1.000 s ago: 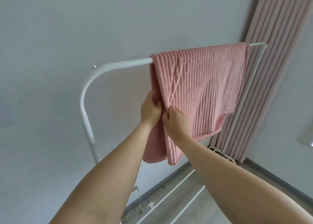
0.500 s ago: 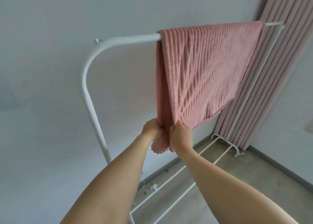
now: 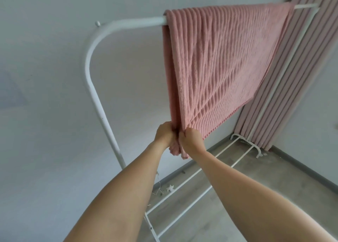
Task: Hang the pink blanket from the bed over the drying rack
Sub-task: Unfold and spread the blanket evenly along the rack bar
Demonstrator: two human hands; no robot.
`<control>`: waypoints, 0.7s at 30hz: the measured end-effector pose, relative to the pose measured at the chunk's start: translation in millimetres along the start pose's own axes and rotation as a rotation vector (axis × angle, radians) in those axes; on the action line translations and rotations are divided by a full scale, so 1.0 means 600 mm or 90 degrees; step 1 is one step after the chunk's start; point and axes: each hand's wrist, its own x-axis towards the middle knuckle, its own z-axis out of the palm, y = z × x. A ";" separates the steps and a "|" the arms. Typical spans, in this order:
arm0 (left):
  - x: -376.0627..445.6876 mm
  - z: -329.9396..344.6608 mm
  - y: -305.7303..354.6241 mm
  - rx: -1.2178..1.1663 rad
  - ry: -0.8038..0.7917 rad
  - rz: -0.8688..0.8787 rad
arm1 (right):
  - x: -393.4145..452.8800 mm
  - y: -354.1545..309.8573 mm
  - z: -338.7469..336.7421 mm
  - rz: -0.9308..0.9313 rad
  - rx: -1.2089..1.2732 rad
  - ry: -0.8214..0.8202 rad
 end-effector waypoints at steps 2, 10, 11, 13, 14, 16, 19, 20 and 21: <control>-0.005 0.011 -0.004 0.031 0.004 0.017 | 0.001 -0.012 0.002 -0.017 0.023 0.002; -0.041 0.038 0.011 -0.110 0.091 -0.055 | 0.003 0.031 -0.041 -0.135 0.019 -0.031; -0.051 0.043 0.024 -0.092 0.154 -0.078 | 0.007 0.041 -0.053 -0.147 0.015 -0.027; -0.066 0.057 0.047 -0.034 0.282 -0.125 | 0.019 0.061 -0.080 -0.156 -0.005 -0.019; -0.075 0.072 0.067 0.009 0.313 -0.153 | 0.024 0.078 -0.102 -0.157 -0.020 -0.018; -0.086 0.114 0.105 0.066 0.313 -0.215 | 0.033 0.123 -0.158 -0.157 -0.057 -0.010; -0.091 0.188 0.165 0.104 0.233 -0.264 | 0.047 0.212 -0.255 -0.145 -0.117 0.013; -0.090 0.210 0.184 0.120 0.206 -0.254 | 0.052 0.238 -0.283 -0.133 -0.140 0.014; -0.084 0.241 0.215 0.128 0.188 -0.235 | 0.061 0.274 -0.323 -0.125 -0.165 0.021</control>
